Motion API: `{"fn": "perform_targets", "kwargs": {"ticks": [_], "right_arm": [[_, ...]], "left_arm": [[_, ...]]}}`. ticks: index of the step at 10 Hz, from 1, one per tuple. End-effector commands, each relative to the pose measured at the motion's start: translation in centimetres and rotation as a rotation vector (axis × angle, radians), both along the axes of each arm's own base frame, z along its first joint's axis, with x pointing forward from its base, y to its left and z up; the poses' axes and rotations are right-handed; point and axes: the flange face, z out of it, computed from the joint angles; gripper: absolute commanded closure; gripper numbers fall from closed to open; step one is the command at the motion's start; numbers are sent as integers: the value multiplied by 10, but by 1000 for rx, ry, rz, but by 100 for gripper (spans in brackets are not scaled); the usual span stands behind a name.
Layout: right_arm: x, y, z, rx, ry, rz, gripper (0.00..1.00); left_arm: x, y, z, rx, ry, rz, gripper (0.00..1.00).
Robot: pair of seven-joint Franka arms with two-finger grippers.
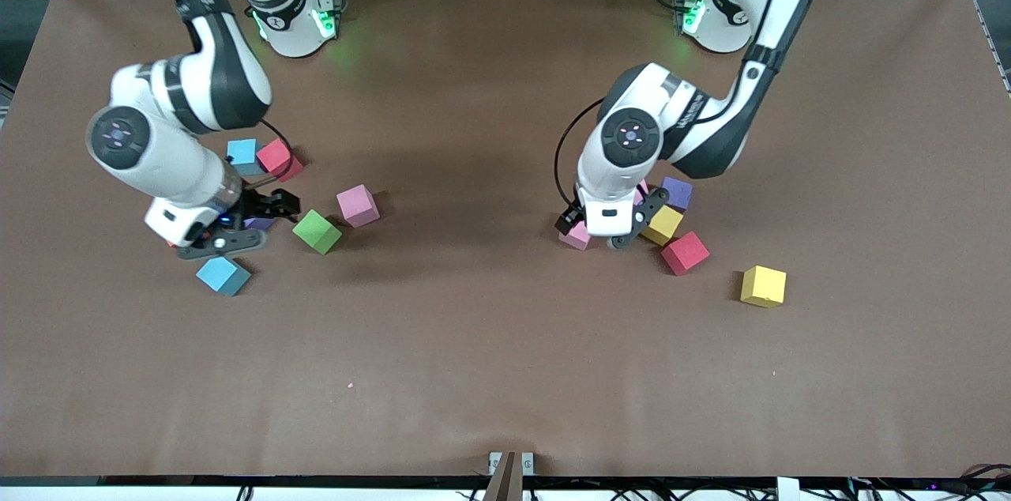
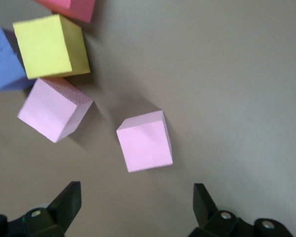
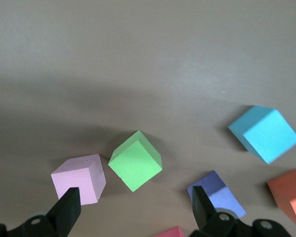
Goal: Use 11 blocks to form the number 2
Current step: 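Grasp the green cube with the right gripper while the left gripper grasps pink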
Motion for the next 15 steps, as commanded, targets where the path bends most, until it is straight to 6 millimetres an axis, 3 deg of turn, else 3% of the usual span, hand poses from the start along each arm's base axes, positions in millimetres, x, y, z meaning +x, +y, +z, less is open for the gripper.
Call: {"fn": "perform_targets", "kwargs": {"ticks": [1, 2, 5, 8, 9, 10, 12, 15], "right_arm": [[-21, 0, -49, 14, -45, 131, 0], [-27, 0, -72, 16, -57, 182, 0], [-38, 0, -95, 17, -42, 324, 0], [-40, -20, -122, 23, -31, 486, 0], [-41, -18, -134, 23, -30, 491, 0], [-43, -19, -137, 24, -24, 489, 0], [-46, -19, -149, 99, -7, 435, 0], [-46, -19, -153, 119, -13, 475, 0]], "left_arm": [[-11, -3, -26, 53, -25, 46, 0], [-14, -4, -36, 61, -18, 46, 0], [-15, 2, -62, 94, -31, 32, 0], [-9, 2, -69, 63, -59, 41, 0], [-10, 0, -74, 49, -71, 57, 0], [-10, -1, -84, 47, -68, 56, 0], [-11, -2, -90, 46, -67, 55, 0], [-9, -2, -94, 39, -71, 57, 0]]}}
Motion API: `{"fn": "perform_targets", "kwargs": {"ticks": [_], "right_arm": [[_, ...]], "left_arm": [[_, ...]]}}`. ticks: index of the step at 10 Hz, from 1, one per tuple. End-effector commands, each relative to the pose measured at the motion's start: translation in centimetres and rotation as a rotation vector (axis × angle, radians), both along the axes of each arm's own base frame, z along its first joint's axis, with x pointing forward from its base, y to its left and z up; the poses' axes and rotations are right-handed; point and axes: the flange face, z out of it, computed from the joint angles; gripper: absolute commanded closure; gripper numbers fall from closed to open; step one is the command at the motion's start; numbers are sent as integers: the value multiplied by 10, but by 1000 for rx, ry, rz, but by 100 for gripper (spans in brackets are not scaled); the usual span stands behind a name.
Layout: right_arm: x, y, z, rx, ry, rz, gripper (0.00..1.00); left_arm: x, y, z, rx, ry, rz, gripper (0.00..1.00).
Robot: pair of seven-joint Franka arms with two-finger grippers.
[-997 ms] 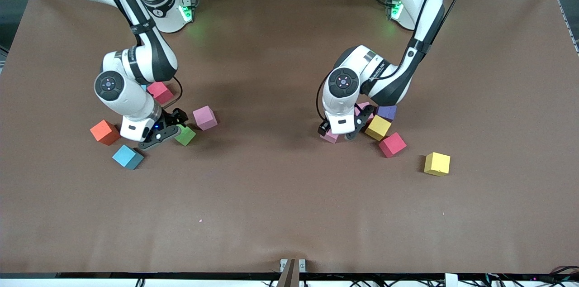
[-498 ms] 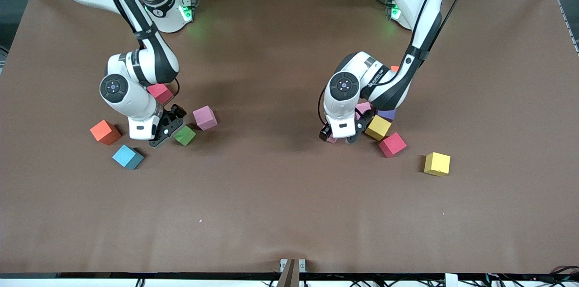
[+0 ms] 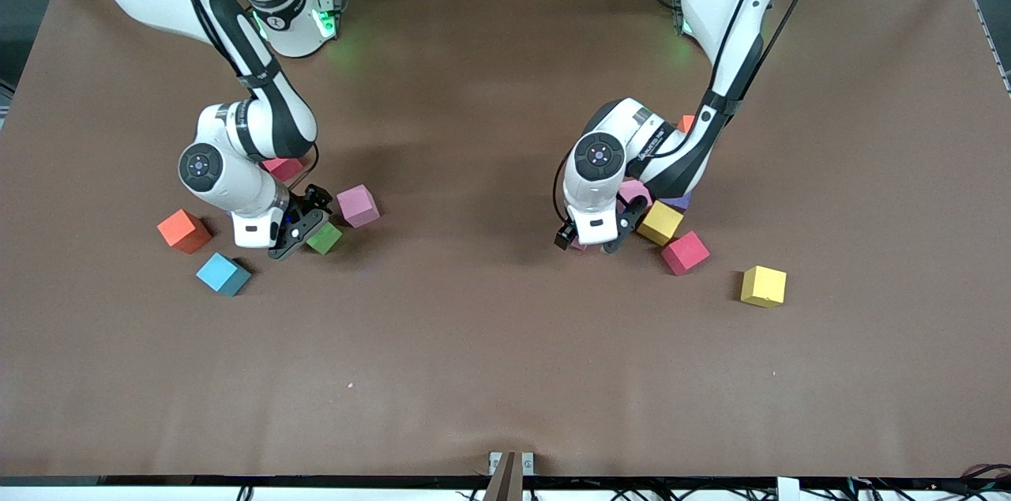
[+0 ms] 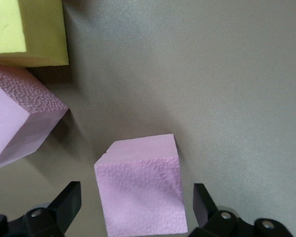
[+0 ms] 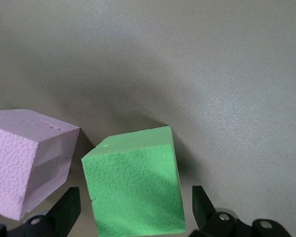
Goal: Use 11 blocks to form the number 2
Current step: 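Grasp the green cube with the right gripper while the left gripper grasps pink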
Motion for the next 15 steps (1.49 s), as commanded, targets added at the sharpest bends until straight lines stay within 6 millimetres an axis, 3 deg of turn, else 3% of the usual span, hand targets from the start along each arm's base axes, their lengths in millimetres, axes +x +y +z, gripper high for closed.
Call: {"fn": "perform_targets", "kwargs": {"ticks": [1, 2, 3, 4, 5, 8, 9, 10, 12, 13, 15], "right_arm": [[1, 7, -4, 18, -28, 28, 0], [5, 20, -7, 17, -56, 55, 0], [7, 25, -9, 15, -78, 67, 0], [6, 26, -13, 13, -75, 75, 0], [7, 25, -17, 12, -97, 76, 0], [6, 18, -24, 9, -101, 105, 2], [6, 18, -23, 9, -103, 105, 12], [6, 18, -24, 9, -101, 107, 28], [8, 18, -18, 11, -103, 105, 57], [11, 18, -6, 14, -117, 100, 70], [14, 8, 14, 21, -75, 89, 73]], "left_arm": [[0, -2, -6, 7, -22, 5, 8], [0, -1, -6, 8, -22, -8, 46], [5, 5, -6, 7, -22, -5, 73], [5, 5, -6, 7, -22, -5, 92], [1, -1, -5, 9, -21, -17, 100], [-22, -26, 21, 45, 4, -197, 100], [-36, -46, 29, 23, 10, -248, 100], [-52, -63, 33, 11, 25, -332, 100], [-80, -82, 40, 9, 105, -653, 100], [-98, -97, 48, -4, 125, -744, 100], [-134, -125, 58, -35, 141, -831, 100]]}}
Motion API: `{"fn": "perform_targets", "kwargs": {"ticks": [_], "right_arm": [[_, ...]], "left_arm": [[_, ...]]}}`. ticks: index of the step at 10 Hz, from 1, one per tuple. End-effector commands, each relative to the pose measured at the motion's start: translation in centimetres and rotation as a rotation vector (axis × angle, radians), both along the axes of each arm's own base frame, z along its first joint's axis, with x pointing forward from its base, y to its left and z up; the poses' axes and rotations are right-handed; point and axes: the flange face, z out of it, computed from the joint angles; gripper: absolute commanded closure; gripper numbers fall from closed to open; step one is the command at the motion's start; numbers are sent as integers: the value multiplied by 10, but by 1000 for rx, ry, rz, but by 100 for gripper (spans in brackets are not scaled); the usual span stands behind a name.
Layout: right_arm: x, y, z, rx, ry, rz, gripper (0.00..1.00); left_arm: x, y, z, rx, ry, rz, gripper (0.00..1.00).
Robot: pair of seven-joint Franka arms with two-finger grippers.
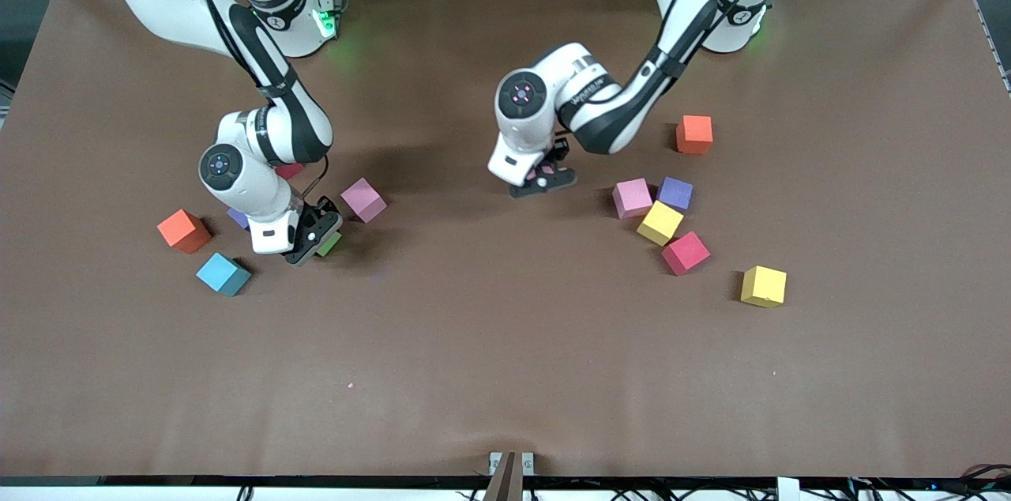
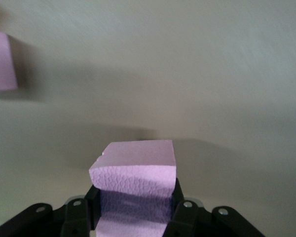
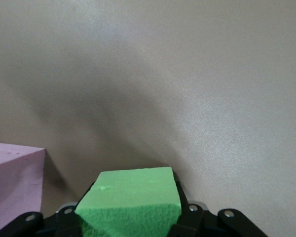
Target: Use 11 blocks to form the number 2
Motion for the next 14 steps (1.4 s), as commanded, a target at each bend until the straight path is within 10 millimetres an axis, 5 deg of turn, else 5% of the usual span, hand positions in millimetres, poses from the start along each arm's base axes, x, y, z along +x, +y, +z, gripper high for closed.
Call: {"fn": "perform_targets", "kwargs": {"ticks": [1, 7, 14], "right_arm": [[3, -12, 35, 23, 28, -5, 73], [0, -34, 85, 41, 62, 164, 73], [-7, -41, 117, 57, 45, 325, 71]], "left_arm": [[-33, -24, 14, -14, 12, -104, 100], [-99, -64, 2, -9, -4, -351, 100], [-144, -66, -33, 12, 20, -290, 100]]}}
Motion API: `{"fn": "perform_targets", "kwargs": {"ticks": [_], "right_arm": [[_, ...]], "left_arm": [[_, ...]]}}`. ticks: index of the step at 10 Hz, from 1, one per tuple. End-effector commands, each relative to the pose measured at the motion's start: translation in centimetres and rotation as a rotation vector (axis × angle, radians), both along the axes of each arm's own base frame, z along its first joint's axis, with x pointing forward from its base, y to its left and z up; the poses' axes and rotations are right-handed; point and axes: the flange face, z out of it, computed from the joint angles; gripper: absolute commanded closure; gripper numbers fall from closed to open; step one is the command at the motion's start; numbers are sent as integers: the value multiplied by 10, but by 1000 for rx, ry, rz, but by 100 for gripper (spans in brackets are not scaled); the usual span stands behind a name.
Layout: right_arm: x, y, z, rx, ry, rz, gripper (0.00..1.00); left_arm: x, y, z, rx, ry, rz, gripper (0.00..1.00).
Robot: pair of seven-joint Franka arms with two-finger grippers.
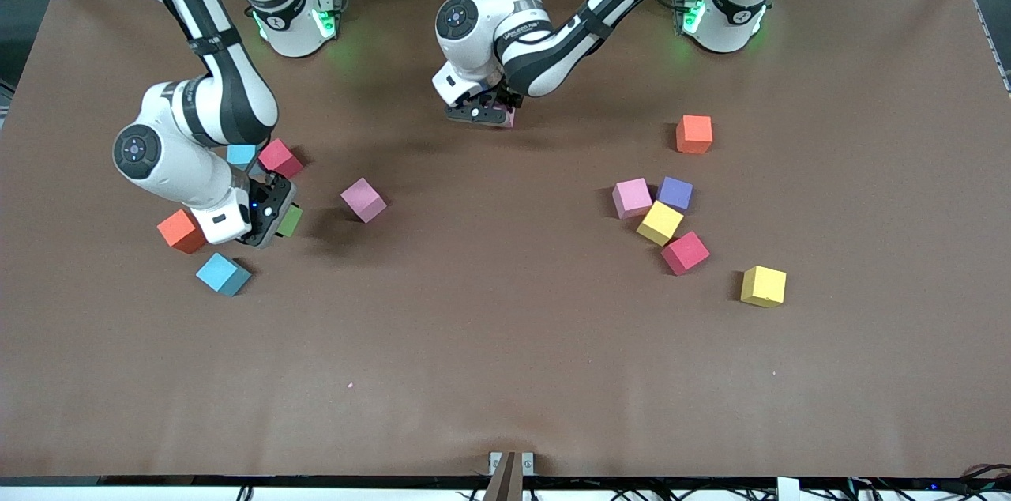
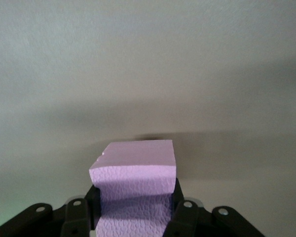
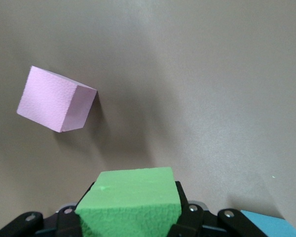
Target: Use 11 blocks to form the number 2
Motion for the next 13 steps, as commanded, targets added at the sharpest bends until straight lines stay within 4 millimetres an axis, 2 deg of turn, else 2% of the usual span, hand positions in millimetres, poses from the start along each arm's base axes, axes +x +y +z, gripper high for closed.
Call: {"fn": "perform_targets", "kwargs": {"ticks": [1, 5, 8, 11, 12, 13], "right_arm": [[-11, 3, 22, 26, -10, 68, 72], [-32, 39, 40, 29, 15, 141, 72], [-41, 57, 33, 25, 21, 178, 72], [-56, 58, 14, 11, 29, 194, 70], [-56, 57, 17, -16, 10, 223, 70], [-56, 59, 25, -43, -13, 255, 70]], "left_arm": [[-12, 6, -15, 15, -19, 42, 100], [-17, 6, -22, 14, -25, 85, 100], [-20, 4, -29, 14, -52, 45, 100], [-19, 2, -31, -5, -60, 40, 100], [-19, 2, -30, -6, -63, 39, 82], [-19, 2, -30, -6, -79, 23, 1]]}}
